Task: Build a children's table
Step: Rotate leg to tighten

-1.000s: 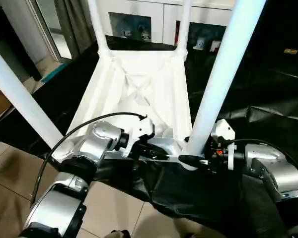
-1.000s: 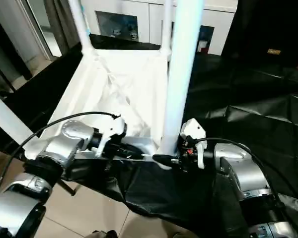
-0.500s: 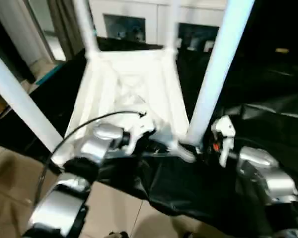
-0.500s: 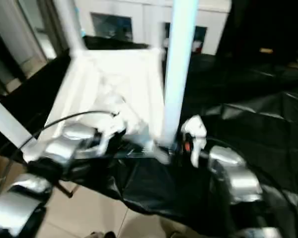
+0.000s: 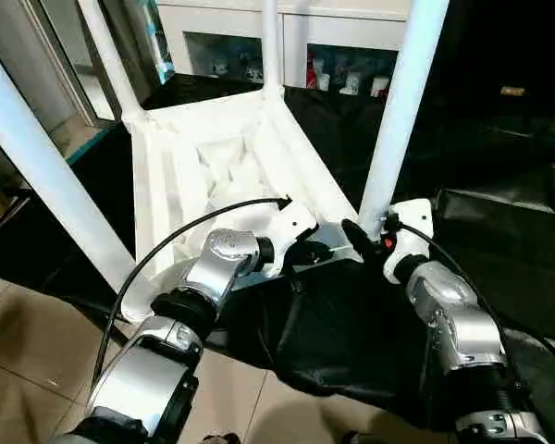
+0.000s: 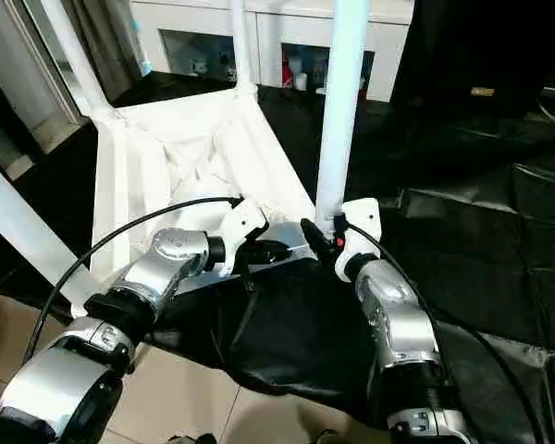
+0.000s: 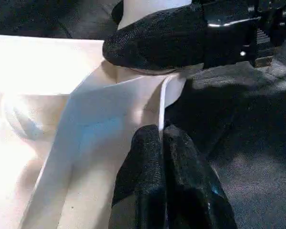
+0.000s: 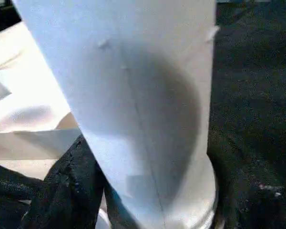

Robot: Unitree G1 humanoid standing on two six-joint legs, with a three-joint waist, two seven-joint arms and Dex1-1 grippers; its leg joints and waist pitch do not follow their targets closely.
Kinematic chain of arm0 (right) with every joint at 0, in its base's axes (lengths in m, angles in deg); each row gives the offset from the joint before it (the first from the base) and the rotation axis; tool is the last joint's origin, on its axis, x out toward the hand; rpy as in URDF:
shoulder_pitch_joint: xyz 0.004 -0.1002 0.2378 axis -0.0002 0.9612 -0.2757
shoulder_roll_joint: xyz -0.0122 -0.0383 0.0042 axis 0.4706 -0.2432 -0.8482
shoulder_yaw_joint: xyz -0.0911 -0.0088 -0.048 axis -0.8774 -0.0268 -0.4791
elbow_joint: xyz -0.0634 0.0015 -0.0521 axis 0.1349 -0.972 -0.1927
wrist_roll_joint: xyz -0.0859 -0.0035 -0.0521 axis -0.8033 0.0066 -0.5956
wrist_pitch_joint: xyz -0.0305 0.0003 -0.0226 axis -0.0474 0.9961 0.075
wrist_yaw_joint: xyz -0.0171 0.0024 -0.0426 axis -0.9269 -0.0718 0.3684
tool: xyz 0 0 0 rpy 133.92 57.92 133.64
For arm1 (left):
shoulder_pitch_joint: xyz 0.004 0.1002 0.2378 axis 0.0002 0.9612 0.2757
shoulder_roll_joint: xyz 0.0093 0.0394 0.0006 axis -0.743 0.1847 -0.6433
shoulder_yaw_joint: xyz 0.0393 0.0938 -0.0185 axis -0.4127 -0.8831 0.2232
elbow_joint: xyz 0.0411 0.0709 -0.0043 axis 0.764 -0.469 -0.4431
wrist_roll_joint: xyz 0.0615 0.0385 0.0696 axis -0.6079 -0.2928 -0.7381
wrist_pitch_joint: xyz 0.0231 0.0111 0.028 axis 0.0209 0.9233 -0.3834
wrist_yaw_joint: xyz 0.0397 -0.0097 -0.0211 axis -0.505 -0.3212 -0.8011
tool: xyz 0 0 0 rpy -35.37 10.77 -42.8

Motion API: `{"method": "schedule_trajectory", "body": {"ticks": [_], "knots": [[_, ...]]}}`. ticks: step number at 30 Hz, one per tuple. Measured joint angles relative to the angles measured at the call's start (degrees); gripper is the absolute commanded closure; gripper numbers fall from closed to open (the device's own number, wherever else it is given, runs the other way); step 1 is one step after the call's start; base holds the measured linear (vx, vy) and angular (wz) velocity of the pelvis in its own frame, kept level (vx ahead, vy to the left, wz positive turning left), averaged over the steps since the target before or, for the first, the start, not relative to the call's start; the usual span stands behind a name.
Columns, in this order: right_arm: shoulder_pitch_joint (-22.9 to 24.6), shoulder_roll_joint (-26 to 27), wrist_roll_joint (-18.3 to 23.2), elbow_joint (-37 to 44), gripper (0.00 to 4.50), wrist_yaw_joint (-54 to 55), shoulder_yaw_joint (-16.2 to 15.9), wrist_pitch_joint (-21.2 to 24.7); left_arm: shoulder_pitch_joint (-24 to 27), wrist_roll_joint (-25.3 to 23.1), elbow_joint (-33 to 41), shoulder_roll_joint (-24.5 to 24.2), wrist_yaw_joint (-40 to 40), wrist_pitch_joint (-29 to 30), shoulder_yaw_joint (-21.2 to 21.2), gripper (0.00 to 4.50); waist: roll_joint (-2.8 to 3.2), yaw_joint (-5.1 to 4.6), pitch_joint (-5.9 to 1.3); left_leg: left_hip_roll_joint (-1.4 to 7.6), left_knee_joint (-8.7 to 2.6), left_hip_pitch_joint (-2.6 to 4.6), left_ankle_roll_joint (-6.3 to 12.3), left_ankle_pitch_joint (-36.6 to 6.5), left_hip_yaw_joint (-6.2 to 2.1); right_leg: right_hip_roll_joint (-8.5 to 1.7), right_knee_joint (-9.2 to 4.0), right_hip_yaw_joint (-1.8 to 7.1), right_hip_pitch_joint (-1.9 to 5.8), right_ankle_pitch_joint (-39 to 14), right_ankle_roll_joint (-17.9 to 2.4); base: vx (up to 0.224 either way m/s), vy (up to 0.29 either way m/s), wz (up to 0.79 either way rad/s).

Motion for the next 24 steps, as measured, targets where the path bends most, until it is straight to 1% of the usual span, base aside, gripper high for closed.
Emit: {"method": "schedule_trajectory", "body": {"ticks": [2,3,4,8,10,11,12,13,14,16,19,20,22,24], "knots": [[0.36,-1.24,0.36,0.96,1.02,-3.91,-0.10,1.02,0.01,0.12,0.21,-0.66,2.16,-0.09,-0.12,4.50,0.00,-0.02,0.00,0.02,-0.06,-0.01,0.00,0.00,-0.02,0.01,0.00,-0.03,-0.03,0.00,0.00,0.000,0.000,0.00],[0.53,-2.13,0.73,1.40,0.88,-5.73,-0.36,1.53,0.08,0.28,0.35,-1.02,3.19,-0.09,-0.20,4.50,0.01,-0.01,0.00,0.03,-0.09,-0.01,0.00,0.00,-0.02,0.02,0.01,-0.05,-0.03,0.01,-0.01,0.000,0.000,0.00],[0.81,-2.95,0.98,1.88,0.88,-7.31,-0.71,1.90,0.24,0.52,0.59,-1.43,4.13,-0.09,-0.28,4.50,0.02,0.00,0.00,0.06,-0.12,0.00,0.00,0.00,-0.03,0.04,0.02,-0.07,-0.02,0.02,-0.01,0.000,0.000,0.00],[1.38,-7.89,3.14,3.41,0.88,-17.39,-3.92,3.28,1.49,1.57,2.51,-4.90,11.32,-1.01,-0.75,4.50,0.03,0.25,0.01,0.26,-0.19,-0.03,0.00,0.00,-0.05,0.16,0.11,-0.21,-0.06,0.24,-0.36,0.000,0.000,0.00],[1.92,-10.34,4.57,4.66,0.88,-22.51,-5.48,4.05,2.28,2.37,3.72,-6.43,15.75,-1.43,-1.33,4.50,0.07,0.53,0.02,0.30,-0.19,-0.04,0.00,0.00,-0.02,0.16,0.14,-0.24,-0.05,0.25,-0.37,0.000,0.000,0.00],[2.17,-12.07,5.37,5.61,0.88,-26.32,-6.91,4.49,2.80,3.08,4.77,-7.78,19.27,-1.43,-1.90,4.50,0.14,0.89,0.06,0.32,-0.18,-0.08,0.01,0.01,-0.01,0.16,0.14,-0.26,-0.06,0.22,-0.33,0.000,0.000,0.00],[2.35,-13.26,5.93,6.12,0.88,-28.91,-7.61,4.73,3.07,3.36,5.24,-8.53,21.63,-1.43,-2.28,4.50,0.14,1.26,0.06,0.34,-0.15,-0.09,0.03,0.02,0.00,0.16,0.13,-0.27,-0.06,0.17,-0.27,0.000,0.000,0.00],[2.65,-14.12,6.75,7.10,0.88,-32.23,-8.43,5.35,3.19,3.67,5.69,-9.42,24.47,-1.58,-2.84,4.50,0.14,1.88,0.07,0.36,-0.13,-0.12,0.05,0.03,0.02,0.16,0.12,-0.29,-0.06,0.10,-0.28,0.000,0.000,0.00],[2.82,-14.60,7.08,7.48,0.88,-33.96,-8.88,5.57,3.20,3.85,5.81,-9.98,25.97,-1.82,-3.00,4.50,0.14,2.13,0.07,0.35,-0.11,-0.14,0.14,0.08,0.03,0.14,0.12,-0.30,-0.06,0.04,-0.36,0.000,0.000,0.00],[3.01,-15.97,7.40,7.68,0.88,-37.17,-9.60,5.70,3.20,3.95,6.10,-10.28,27.65,-1.94,-3.31,4.50,0.14,2.40,0.07,0.27,0.00,-0.21,0.10,-0.04,0.13,0.04,0.11,-0.27,-0.06,-0.03,-0.47,0.000,0.000,0.00],[3.00,-17.91,7.47,7.83,0.88,-40.32,-10.43,5.66,3.30,4.05,6.69,-10.77,29.11,-1.46,-4.01,4.50,0.09,2.48,0.10,0.24,0.23,-0.22,0.14,-0.21,0.16,-0.01,0.13,-0.23,-0.02,-0.11,-0.61,0.000,0.000,0.00],[2.97,-18.20,7.55,7.83,1.12,-40.94,-10.72,5.66,3.38,4.09,6.82,-10.91,29.49,-1.30,-4.07,4.50,0.08,2.47,0.11,0.25,0.26,-0.22,0.13,-0.22,0.16,0.00,0.14,-0.23,-0.02,-0.11,-0.61,0.000,0.000,0.00],[2.97,-18.86,7.80,7.84,1.27,-42.14,-11.32,5.68,3.61,4.36,6.95,-11.26,30.85,-0.93,-4.23,4.50,0.09,2.51,0.12,0.28,0.28,-0.20,0.03,-0.27,0.15,0.00,0.18,-0.23,-0.01,-0.11,-0.61,0.000,0.000,0.00],[2.96,-19.03,8.19,7.84,1.51,-42.62,-11.41,5.81,3.81,4.67,7.24,-11.48,31.20,-0.91,-4.44,4.50,0.10,2.56,0.13,0.30,0.31,-0.19,-0.12,-0.36,0.14,0.01,0.25,-0.23,-0.02,-0.10,-0.61,0.000,0.000,0.00]]}}
